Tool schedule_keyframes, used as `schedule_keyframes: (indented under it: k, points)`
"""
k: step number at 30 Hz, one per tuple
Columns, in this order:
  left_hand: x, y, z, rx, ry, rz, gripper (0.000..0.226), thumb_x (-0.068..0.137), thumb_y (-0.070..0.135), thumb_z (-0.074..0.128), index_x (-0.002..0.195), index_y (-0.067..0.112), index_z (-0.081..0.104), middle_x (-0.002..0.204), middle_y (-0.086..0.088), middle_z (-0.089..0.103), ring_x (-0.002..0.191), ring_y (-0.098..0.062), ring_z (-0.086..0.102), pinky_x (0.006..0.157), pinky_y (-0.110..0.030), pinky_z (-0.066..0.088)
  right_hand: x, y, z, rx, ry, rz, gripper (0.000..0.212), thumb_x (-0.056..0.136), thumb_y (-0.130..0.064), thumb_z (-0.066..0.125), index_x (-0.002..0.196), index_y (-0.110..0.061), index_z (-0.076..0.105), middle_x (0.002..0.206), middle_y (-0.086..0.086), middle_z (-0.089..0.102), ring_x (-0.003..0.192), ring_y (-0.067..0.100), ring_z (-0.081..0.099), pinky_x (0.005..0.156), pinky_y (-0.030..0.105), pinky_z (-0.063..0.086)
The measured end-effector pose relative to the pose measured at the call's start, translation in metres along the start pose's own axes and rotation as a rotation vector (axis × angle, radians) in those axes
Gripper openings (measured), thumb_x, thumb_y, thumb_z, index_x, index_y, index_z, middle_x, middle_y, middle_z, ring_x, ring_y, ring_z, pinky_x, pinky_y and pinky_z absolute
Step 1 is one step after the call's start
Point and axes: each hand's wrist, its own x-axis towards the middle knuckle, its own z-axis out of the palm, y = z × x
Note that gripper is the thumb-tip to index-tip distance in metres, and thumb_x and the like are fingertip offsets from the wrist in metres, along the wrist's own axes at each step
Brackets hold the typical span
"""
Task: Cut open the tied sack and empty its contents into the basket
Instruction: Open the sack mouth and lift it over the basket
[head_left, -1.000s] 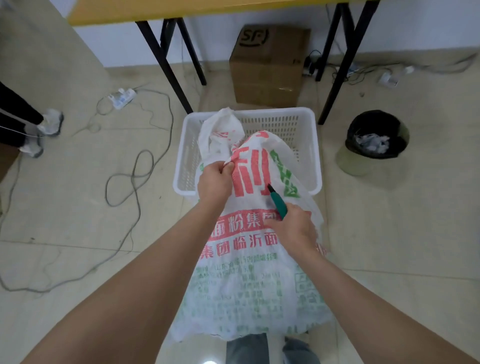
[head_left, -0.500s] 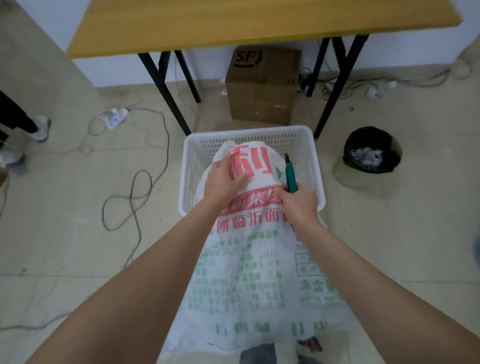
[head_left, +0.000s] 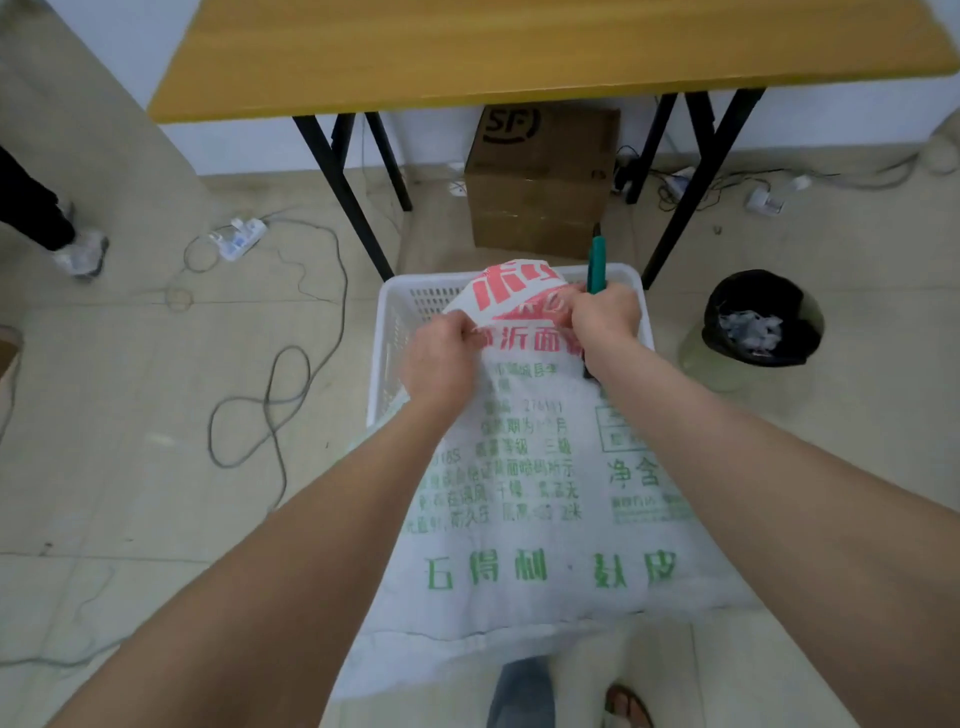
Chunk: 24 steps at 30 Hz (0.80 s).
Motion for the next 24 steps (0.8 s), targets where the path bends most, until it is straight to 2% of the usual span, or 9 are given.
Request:
schedule_keyframes:
  k: [4, 7, 8, 10, 13, 17, 19, 21, 24]
  points:
    - [0.024, 0.019, -0.004, -0.061, -0.001, -0.076, 0.016, 0.093, 0.031, 0.054, 0.093, 0.019, 0.065, 0.082, 0.005, 0.058, 0.074, -0.014, 0.05, 0.049, -0.023, 0.027, -0.005, 0.008, -0.022, -0.402, -0.118, -0.2, 0.029, 0.085, -0.041, 0.066, 0.11, -0.026, 0.062, 0.077, -0.01, 0.06, 0.064, 0.01, 0.058, 0.056, 0.025, 0.047]
    - [0.034, 0.028, 0.0, -0.092, -0.022, -0.1, 0.016, 0.092, 0.031, 0.056, 0.094, 0.02, 0.066, 0.087, 0.002, 0.066, 0.078, -0.017, 0.058, 0.059, -0.027, 0.035, -0.023, 0.022, -0.035, -0.631, -0.248, -0.245, 0.065, 0.066, -0.05, 0.08, 0.123, -0.035, 0.053, 0.099, -0.01, 0.063, 0.084, 0.017, 0.064, 0.071, 0.034, 0.054]
    - [0.036, 0.03, 0.0, -0.102, -0.027, -0.117, 0.017, 0.092, 0.032, 0.056, 0.095, 0.02, 0.067, 0.088, 0.002, 0.065, 0.079, -0.018, 0.058, 0.061, -0.028, 0.036, -0.027, 0.028, -0.037, -0.714, -0.284, -0.252, 0.072, 0.063, -0.053, 0.081, 0.125, -0.032, 0.052, 0.105, -0.007, 0.062, 0.088, 0.019, 0.062, 0.07, 0.033, 0.052]
    - [0.04, 0.032, 0.0, -0.111, -0.03, -0.152, 0.017, 0.091, 0.033, 0.056, 0.096, 0.02, 0.067, 0.085, 0.003, 0.062, 0.078, -0.017, 0.055, 0.063, -0.028, 0.037, -0.029, 0.041, -0.039, -0.841, -0.284, -0.289, 0.056, 0.068, -0.05, 0.078, 0.111, -0.023, 0.058, 0.098, -0.004, 0.061, 0.079, 0.017, 0.059, 0.058, 0.028, 0.043]
    - [0.041, 0.032, 0.0, -0.099, -0.027, -0.132, 0.017, 0.091, 0.031, 0.057, 0.095, 0.018, 0.068, 0.084, 0.004, 0.061, 0.077, -0.015, 0.053, 0.063, -0.028, 0.036, -0.021, 0.051, -0.035, -0.743, -0.204, -0.245, 0.025, 0.085, -0.036, 0.068, 0.095, -0.015, 0.059, 0.076, -0.002, 0.056, 0.058, 0.011, 0.049, 0.046, 0.025, 0.032]
    - [0.029, 0.023, 0.005, -0.09, -0.078, -0.077, 0.024, 0.09, 0.03, 0.057, 0.11, 0.017, 0.063, 0.102, 0.0, 0.063, 0.092, -0.018, 0.06, 0.069, -0.029, 0.043, -0.011, 0.051, -0.026, -0.481, -0.163, -0.173, 0.026, 0.087, -0.031, 0.065, 0.103, -0.01, 0.064, 0.069, -0.002, 0.053, 0.055, 0.014, 0.05, 0.048, 0.026, 0.036]
    - [0.019, 0.018, 0.009, -0.044, -0.12, -0.024, 0.043, 0.086, 0.036, 0.062, 0.124, 0.02, 0.054, 0.123, -0.002, 0.054, 0.108, -0.02, 0.055, 0.086, -0.035, 0.049, -0.008, 0.039, -0.022, -0.415, -0.148, -0.186, 0.029, 0.088, -0.028, 0.063, 0.111, -0.011, 0.063, 0.069, -0.003, 0.052, 0.054, 0.012, 0.048, 0.045, 0.025, 0.032]
    - [0.006, 0.018, 0.008, -0.011, -0.213, 0.025, 0.062, 0.081, 0.049, 0.064, 0.132, 0.02, 0.047, 0.135, -0.003, 0.047, 0.12, -0.021, 0.049, 0.097, -0.041, 0.045, -0.003, 0.022, -0.019, -0.396, -0.129, -0.204, 0.029, 0.089, -0.03, 0.062, 0.115, -0.016, 0.063, 0.076, -0.002, 0.057, 0.058, 0.013, 0.051, 0.046, 0.025, 0.031]
    - [-0.009, 0.02, 0.0, 0.084, -0.355, 0.129, 0.094, 0.066, 0.067, 0.066, 0.14, 0.018, 0.036, 0.141, -0.004, 0.042, 0.127, -0.023, 0.042, 0.102, -0.045, 0.041, 0.008, 0.002, -0.012, -0.335, -0.096, -0.169, 0.028, 0.086, -0.036, 0.064, 0.107, -0.017, 0.065, 0.086, 0.001, 0.068, 0.075, 0.021, 0.065, 0.058, 0.028, 0.045]
